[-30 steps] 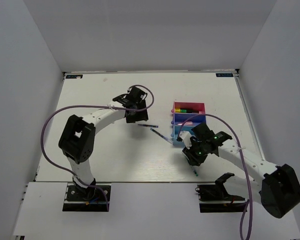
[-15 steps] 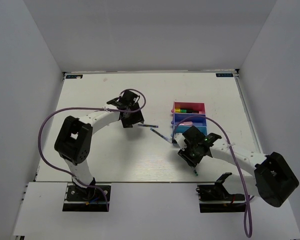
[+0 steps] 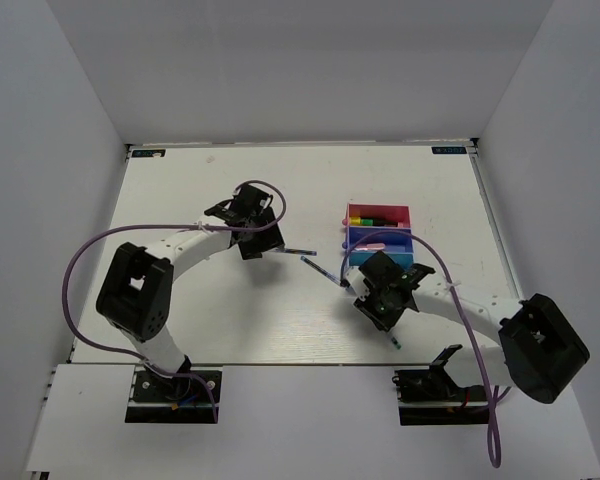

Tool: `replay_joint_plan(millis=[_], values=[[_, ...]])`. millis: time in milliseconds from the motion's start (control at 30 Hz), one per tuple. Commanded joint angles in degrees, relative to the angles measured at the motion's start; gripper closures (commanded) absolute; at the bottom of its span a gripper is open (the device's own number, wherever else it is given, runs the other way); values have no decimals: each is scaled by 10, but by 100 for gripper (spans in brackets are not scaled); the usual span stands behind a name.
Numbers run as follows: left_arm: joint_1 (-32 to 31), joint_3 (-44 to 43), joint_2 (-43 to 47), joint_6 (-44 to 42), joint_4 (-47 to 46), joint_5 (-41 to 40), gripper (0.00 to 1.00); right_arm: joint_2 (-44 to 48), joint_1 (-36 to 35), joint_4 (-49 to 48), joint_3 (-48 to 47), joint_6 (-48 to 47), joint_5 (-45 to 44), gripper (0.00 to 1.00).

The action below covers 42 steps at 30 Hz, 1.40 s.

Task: Sort the stationery into containers
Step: Pick up the pen from the center of the board, then place the pen in the storage box.

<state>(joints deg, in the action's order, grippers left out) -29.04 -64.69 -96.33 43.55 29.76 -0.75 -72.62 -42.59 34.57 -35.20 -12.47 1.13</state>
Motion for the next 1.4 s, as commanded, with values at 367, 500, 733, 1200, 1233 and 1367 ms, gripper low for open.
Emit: replay_joint_plan(millis=[367, 500, 733, 1200, 1233, 1367], values=[[19, 45, 72, -16, -8, 26, 28, -4, -31, 62, -36, -74, 87, 100], [19, 30, 59, -19, 2, 29, 28, 77, -29, 97, -72, -142, 160, 100], [18, -33, 6, 2, 31, 29, 28, 136, -28, 145, -192, -253, 102, 100], [5, -145, -93, 59, 81, 33, 31, 98, 14, 45, -164, -555, -74, 100], [6, -145, -88, 58, 82, 33, 31, 91, 17, 57, -174, -552, -72, 100], [4, -156, -100, 60, 85, 38, 31, 47, 48, 54, -179, -558, -53, 100]])
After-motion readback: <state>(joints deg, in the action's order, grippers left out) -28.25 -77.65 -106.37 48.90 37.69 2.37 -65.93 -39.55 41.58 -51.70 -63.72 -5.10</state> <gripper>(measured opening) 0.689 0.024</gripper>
